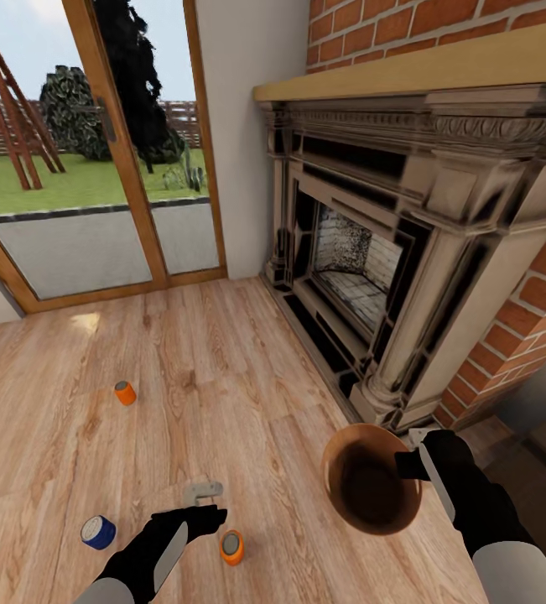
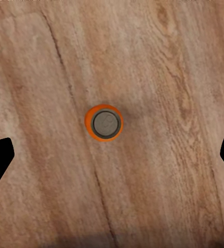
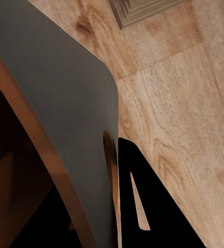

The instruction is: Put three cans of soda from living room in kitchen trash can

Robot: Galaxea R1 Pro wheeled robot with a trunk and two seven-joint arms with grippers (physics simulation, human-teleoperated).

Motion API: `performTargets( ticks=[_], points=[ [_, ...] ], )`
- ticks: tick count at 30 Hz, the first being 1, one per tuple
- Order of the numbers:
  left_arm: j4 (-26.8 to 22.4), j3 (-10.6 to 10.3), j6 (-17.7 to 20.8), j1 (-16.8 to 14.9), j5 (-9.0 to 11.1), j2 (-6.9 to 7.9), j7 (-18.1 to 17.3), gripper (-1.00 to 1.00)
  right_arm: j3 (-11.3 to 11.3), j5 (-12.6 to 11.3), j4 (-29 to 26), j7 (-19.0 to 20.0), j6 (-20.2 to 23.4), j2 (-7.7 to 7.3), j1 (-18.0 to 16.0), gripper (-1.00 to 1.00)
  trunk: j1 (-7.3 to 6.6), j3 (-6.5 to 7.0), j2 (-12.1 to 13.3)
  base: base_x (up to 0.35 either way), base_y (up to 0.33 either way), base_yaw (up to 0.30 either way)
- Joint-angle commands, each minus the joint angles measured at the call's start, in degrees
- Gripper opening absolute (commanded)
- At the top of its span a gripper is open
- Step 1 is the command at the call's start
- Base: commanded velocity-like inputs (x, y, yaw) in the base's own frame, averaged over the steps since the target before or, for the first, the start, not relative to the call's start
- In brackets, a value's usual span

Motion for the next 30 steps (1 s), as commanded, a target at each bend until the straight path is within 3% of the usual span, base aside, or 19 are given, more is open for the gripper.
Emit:
performTargets(
  ticks=[1,30],
  points=[
    [0.0,0.0,0.0,0.0,0.0,-0.01,0.0,1.0,0.0,-0.7,0.0,0.2,0.0,0.0,0.0,-1.0,0.0,0.0,0.0,0.0,0.0,0.0],
    [0.1,-0.1,-0.1,0.0,-0.1,0.04,0.0,1.0,0.1,-0.7,0.0,0.2,0.0,0.07,0.0,-1.0,0.0,0.0,0.0,0.05,0.0,0.0]
  ],
)
